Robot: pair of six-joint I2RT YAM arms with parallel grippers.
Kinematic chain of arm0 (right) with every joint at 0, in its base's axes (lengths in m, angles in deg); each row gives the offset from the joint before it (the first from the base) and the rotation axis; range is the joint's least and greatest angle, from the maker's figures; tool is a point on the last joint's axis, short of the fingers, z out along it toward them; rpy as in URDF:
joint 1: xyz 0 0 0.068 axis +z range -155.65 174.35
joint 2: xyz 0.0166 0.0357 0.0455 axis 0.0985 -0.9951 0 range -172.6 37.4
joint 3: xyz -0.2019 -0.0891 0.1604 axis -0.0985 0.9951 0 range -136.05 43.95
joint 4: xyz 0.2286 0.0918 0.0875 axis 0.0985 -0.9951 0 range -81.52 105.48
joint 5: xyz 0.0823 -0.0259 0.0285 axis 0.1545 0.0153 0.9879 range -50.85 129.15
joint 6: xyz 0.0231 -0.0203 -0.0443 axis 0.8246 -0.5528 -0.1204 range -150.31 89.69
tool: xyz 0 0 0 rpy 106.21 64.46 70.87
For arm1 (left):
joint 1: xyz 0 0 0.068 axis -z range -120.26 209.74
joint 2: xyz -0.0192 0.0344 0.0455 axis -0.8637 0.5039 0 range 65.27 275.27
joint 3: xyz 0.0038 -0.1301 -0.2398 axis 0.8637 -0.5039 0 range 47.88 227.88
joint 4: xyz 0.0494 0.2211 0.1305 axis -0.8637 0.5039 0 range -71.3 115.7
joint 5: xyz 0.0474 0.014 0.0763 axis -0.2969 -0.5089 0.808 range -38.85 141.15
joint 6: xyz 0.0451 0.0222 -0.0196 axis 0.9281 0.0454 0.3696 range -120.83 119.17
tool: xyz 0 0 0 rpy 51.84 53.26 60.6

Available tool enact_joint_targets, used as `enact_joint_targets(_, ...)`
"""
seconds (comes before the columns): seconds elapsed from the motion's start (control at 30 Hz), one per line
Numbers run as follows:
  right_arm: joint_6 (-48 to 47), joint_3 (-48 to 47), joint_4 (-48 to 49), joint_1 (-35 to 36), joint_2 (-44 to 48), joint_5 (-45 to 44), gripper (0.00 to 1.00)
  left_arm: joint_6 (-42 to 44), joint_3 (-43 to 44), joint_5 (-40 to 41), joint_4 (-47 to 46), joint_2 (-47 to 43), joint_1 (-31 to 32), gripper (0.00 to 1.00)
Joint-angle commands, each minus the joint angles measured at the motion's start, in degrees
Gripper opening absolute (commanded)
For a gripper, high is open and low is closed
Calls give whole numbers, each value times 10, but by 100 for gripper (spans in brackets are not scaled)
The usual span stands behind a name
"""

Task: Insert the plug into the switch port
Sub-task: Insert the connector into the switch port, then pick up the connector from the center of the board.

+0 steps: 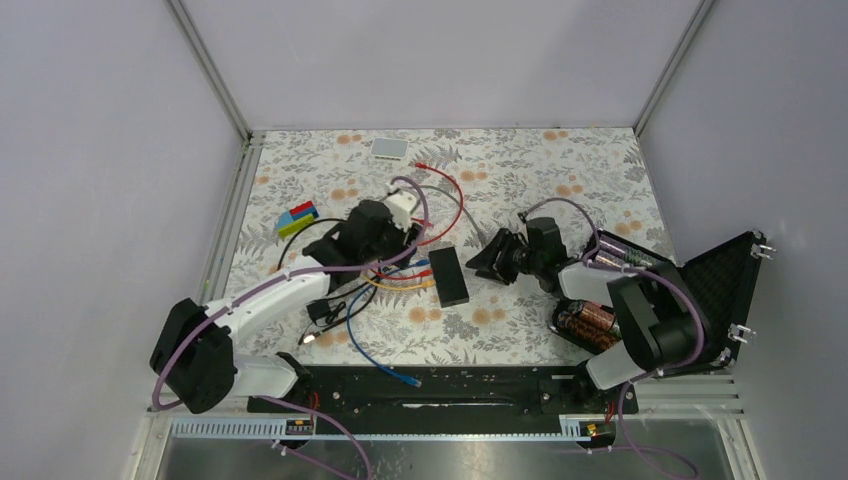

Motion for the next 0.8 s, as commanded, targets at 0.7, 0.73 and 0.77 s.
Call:
enact_joint_targets(0.7, -451, -488, -570, -2, -213, -179, 54, -129, -14, 109, 178, -314, -90, 99)
enact_joint_targets(0.73, -449, -492, -572, -1, -218, -174, 53, -130, -21, 105, 173, -322, -90, 99)
enact_joint_targets(0.77, -448, -492, -574, -1, -224, -171, 52, -128, -26, 106, 169, -334, -90, 98)
